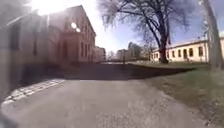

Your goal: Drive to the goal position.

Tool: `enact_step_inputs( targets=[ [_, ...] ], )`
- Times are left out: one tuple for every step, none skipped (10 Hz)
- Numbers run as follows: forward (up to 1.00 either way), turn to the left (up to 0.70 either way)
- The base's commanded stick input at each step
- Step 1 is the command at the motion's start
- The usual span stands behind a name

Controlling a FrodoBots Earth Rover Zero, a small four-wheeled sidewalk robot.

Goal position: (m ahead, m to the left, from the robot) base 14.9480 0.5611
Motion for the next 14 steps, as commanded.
enact_step_inputs(
  targets=[
    [0.85,0.0],
    [0.85,0.0],
    [0.85,0.0],
    [0.85,0.0],
    [0.85,0.0],
    [0.85,0.0],
    [0.85,0.0],
    [0.85,0.0],
    [0.85,0.0],
    [0.85,0.0],
    [0.85,0.0],
    [0.85,0.0],
    [0.85,0.0],
    [0.85,0.0]
  ],
)
